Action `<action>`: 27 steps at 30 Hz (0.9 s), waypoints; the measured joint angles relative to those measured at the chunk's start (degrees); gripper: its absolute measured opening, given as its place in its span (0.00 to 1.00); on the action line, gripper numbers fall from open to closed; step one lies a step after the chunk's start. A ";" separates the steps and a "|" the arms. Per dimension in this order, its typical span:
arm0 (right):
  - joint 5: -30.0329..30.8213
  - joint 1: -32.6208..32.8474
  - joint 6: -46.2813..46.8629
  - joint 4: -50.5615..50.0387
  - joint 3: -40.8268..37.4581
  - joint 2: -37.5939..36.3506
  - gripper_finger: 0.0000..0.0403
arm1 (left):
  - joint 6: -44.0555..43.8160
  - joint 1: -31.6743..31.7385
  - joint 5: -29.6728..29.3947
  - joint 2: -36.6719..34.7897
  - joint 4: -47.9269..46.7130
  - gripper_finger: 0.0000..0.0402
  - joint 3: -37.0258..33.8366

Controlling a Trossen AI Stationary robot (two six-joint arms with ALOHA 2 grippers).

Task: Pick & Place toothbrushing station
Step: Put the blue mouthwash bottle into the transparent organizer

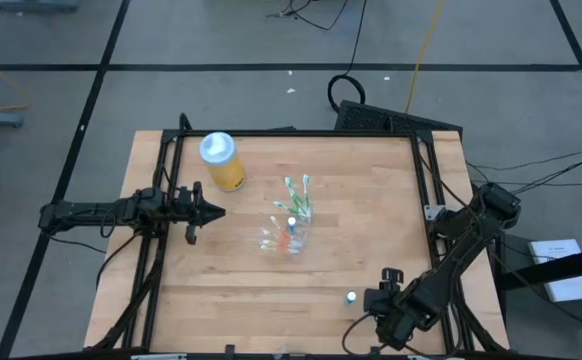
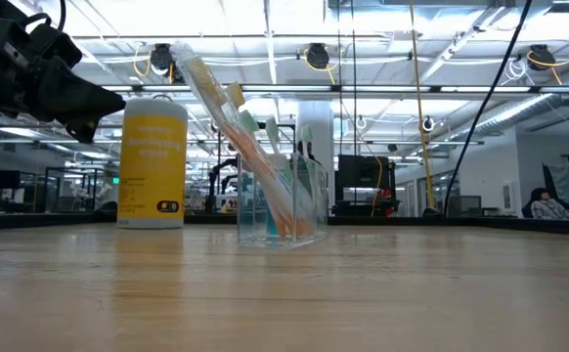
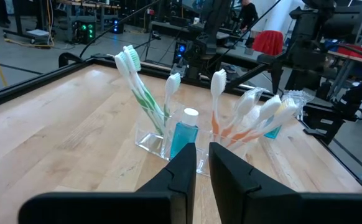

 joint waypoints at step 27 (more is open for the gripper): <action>-0.24 -0.02 3.74 2.86 -0.02 0.26 0.47 | -0.01 0.01 -0.01 0.00 0.00 0.12 0.01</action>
